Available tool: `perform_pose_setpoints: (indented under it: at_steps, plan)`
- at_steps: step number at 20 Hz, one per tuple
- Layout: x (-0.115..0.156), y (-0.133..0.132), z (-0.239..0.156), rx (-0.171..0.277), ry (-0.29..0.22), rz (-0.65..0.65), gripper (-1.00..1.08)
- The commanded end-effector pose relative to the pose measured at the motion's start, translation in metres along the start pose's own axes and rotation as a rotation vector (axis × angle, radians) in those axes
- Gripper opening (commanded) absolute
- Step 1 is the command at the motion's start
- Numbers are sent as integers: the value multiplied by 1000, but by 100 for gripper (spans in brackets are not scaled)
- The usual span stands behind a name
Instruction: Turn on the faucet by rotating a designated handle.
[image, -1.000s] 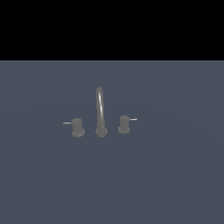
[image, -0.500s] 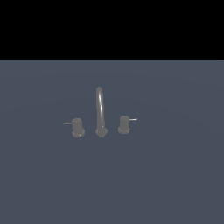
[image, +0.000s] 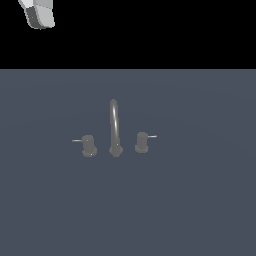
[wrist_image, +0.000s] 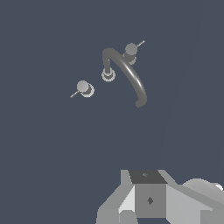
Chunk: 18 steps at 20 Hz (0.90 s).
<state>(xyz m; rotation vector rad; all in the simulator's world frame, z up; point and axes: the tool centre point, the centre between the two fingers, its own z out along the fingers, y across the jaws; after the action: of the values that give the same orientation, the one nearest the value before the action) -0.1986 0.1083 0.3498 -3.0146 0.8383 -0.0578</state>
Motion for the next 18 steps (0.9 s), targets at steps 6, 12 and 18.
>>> perform_pose_setpoints:
  at_steps: [6,12,18]
  plan:
    - [9,-35,48,-2,-6,150,-100]
    - [20,-59,83,-3,-10,258,-100]
    - [31,-79,114,-4,-14,353,-100]
